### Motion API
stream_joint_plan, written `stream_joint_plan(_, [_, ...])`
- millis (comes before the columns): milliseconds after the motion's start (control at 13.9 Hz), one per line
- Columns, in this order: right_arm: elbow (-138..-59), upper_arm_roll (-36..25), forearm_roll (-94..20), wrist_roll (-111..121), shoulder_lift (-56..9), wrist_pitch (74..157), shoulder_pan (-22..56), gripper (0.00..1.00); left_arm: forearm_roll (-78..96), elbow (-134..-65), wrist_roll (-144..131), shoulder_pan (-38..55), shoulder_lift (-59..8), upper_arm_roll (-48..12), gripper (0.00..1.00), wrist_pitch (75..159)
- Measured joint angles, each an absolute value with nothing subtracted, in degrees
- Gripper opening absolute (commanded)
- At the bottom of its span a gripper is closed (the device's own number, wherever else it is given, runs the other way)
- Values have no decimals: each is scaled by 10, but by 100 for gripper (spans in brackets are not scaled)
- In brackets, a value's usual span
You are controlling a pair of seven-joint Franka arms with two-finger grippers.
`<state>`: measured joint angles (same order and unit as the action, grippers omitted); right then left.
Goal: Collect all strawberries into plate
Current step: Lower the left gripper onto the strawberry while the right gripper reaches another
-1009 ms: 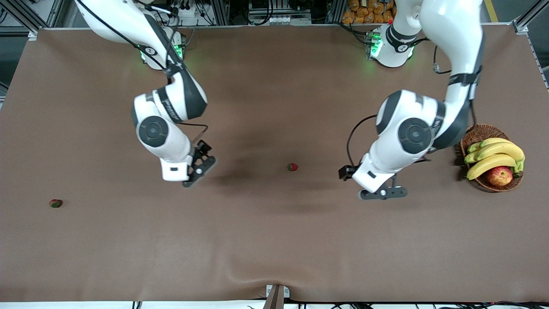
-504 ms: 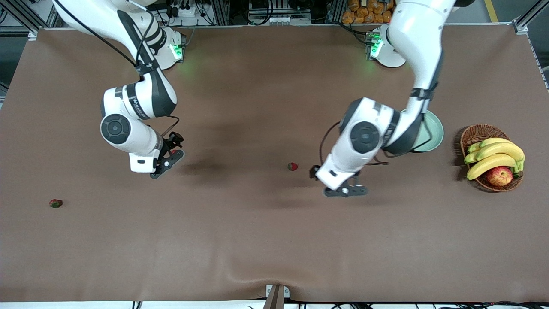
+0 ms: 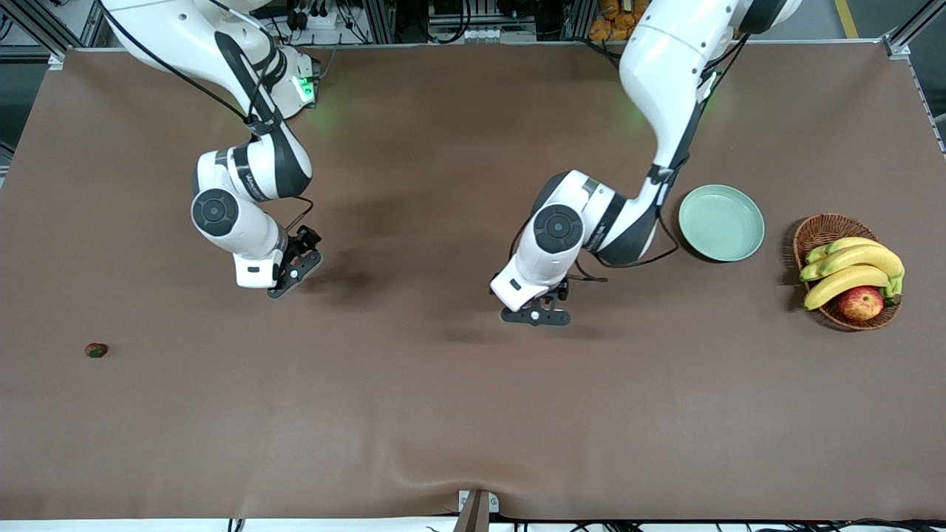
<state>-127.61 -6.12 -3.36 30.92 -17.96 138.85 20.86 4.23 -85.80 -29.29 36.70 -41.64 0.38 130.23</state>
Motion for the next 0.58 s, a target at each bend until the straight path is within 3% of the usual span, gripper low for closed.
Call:
stream_joint_plan(216, [-1280, -62, -34, 309, -209, 1418, 208, 100, 42, -841, -293, 381, -443, 4, 100, 1313])
stream_joint_plan(432, [-1280, -63, -34, 309, -229, 1423, 205, 100, 42, -836, -291, 395, -453, 3, 85, 1315])
stream_joint_plan(576, [-1280, -64, -34, 309, -232, 1424, 199, 100, 42, -836, -292, 409, -459, 3, 80, 1315])
